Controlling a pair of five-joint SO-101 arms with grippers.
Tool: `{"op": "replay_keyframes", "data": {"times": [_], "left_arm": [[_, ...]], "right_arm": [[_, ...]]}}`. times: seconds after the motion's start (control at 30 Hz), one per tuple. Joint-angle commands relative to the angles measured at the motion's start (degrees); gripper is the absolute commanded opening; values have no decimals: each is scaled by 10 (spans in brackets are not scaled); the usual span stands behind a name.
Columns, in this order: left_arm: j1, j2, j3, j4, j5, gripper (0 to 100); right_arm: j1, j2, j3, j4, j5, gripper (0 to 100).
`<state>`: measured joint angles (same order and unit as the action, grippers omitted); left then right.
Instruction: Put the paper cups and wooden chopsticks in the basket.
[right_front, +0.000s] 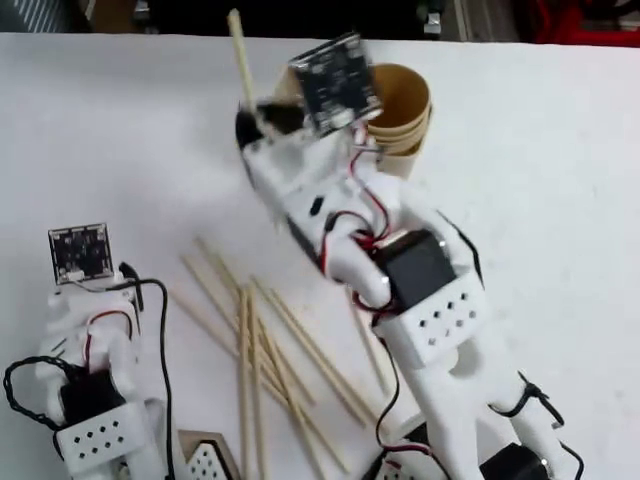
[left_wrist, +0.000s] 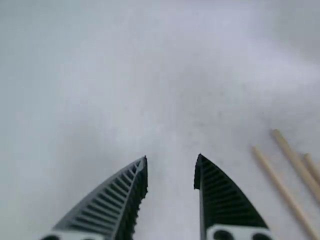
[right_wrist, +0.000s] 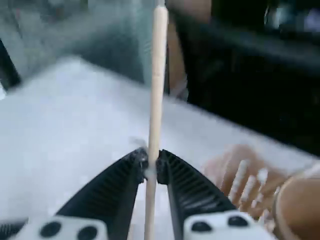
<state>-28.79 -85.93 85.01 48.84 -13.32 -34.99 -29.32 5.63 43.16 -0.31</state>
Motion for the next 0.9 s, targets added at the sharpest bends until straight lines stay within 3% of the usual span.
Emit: {"op": "replay_keyframes", "data": {"times": [0.0,0.37,0.77,0.87], "left_arm": [[-5,-8,-2,-14,-5,166],[-5,-8,-1,-14,-5,166],[-5,-8,10,-27,-5,166],[-5,-8,10,-27,-5,166]], "right_arm": [[33,-19,-28,-118,-2,18],[118,11,84,-389,-2,18],[153,180,75,-421,-6,28],[153,183,72,-392,-6,118]]}}
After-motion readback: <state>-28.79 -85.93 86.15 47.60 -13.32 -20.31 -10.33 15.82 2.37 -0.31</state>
